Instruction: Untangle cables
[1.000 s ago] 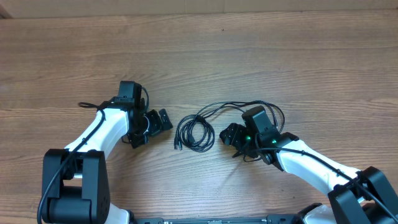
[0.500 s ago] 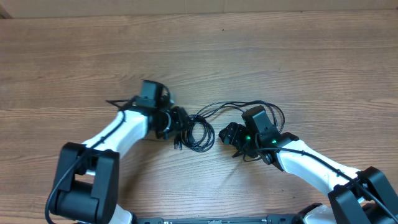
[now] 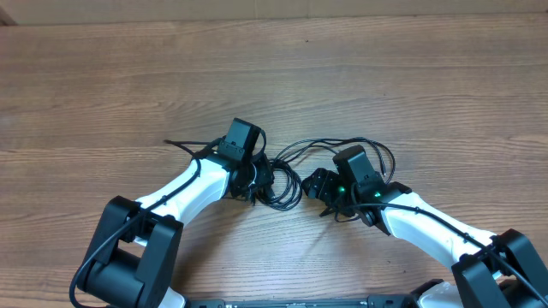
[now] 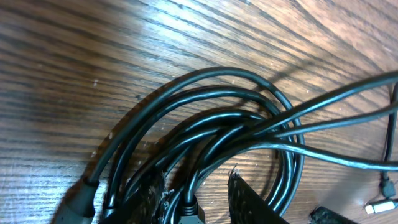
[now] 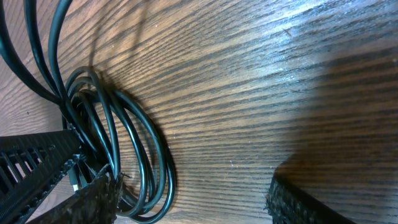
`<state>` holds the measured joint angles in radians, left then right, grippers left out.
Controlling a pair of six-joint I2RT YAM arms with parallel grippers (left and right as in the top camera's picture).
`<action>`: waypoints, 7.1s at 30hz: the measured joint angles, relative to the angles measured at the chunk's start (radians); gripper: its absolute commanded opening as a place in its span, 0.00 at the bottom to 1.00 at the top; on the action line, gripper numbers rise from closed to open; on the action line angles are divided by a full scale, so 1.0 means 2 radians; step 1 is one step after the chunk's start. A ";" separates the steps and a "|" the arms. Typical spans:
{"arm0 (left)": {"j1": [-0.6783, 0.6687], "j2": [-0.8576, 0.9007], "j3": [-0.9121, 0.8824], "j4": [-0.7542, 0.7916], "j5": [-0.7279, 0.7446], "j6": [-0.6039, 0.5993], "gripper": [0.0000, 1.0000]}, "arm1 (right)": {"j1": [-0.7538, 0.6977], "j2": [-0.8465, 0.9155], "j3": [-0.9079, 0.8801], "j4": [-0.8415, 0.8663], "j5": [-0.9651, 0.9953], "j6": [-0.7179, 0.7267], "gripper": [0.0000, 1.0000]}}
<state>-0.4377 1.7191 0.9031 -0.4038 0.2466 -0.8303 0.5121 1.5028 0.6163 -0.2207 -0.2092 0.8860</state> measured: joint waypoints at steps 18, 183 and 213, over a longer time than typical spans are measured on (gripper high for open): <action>-0.014 0.000 0.000 -0.006 -0.012 -0.051 0.04 | 0.000 0.000 0.000 -0.002 -0.031 0.001 0.74; 0.043 0.040 0.111 -0.004 -0.019 0.436 1.00 | 0.067 0.016 0.010 0.035 0.007 0.044 0.85; 0.023 0.122 0.116 0.108 0.017 0.556 0.04 | 0.062 -0.199 0.008 -0.127 0.086 -0.011 1.00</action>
<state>-0.3927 1.9625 1.1358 -0.1871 0.2813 0.2825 0.6353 1.1049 0.6319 -0.4747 -0.0364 0.8631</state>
